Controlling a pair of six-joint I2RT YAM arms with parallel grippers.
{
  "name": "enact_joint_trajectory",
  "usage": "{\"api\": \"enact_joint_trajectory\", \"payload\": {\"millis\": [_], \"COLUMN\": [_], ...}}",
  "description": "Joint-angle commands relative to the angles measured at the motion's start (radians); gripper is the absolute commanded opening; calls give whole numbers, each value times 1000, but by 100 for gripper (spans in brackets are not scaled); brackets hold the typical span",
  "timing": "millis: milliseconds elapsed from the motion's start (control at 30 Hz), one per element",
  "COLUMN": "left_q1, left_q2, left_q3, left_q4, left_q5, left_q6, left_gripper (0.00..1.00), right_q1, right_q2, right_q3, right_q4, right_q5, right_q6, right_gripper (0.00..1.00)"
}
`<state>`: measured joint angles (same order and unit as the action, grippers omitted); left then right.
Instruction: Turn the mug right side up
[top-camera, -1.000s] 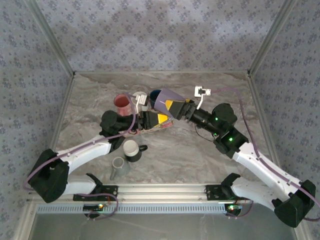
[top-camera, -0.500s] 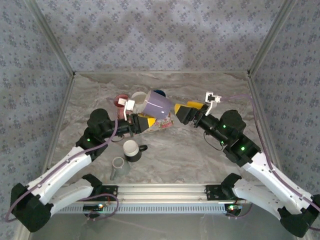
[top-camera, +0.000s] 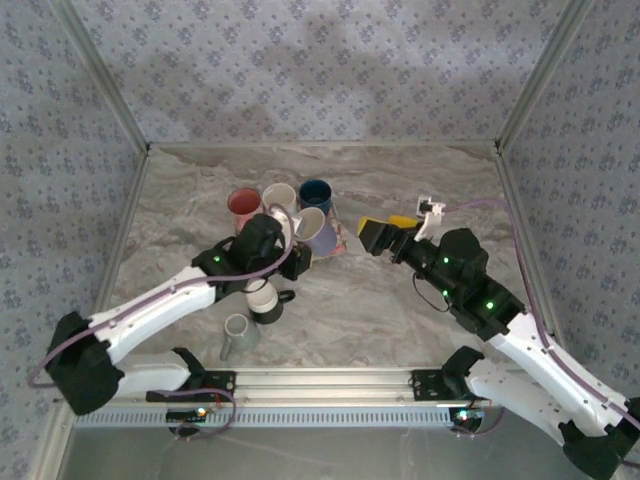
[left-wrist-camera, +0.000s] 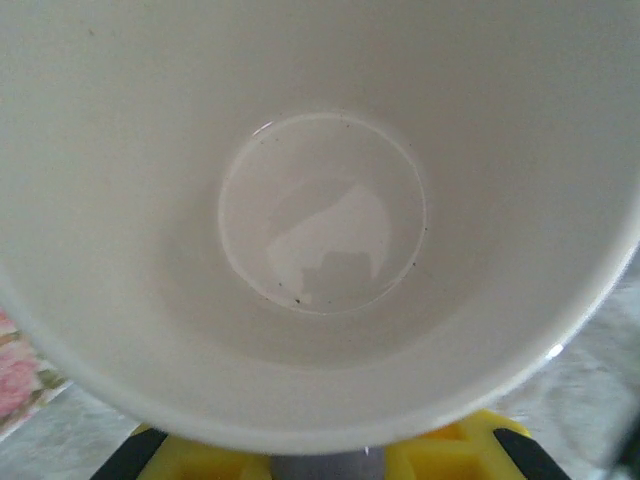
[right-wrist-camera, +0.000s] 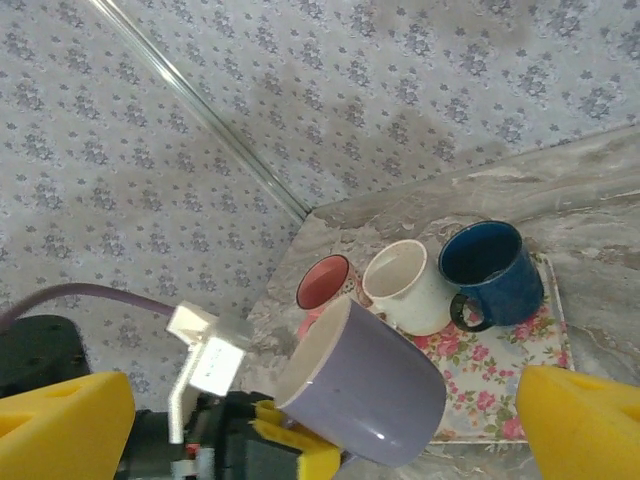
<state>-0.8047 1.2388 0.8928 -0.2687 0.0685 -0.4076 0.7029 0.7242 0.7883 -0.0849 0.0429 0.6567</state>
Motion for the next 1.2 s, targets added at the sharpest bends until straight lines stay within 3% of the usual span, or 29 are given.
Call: {"api": "enact_joint_trajectory", "payload": {"millis": [0,233,633,1167], "left_q1": [-25,-38,-21,-1], "left_q2": [57,208,429,552], "left_q3": [91,149,298,316], "left_q4": [56,58,42,22], "left_q5": [-86,-184,-210,-245], "left_q6": [47,4,9,-17], "left_gripper": [0,0,0,0], "right_q1": [6,9,36,53], "right_q2": [-36,-90,-137,-177], "right_q3": [-11,-52,-73,-78], "right_q4": [-33,-55,-88,-139], "right_q5": [52,58,81,104], "right_q6": [-19,-19,-53,-89], "right_gripper": [100,100,100,100]}}
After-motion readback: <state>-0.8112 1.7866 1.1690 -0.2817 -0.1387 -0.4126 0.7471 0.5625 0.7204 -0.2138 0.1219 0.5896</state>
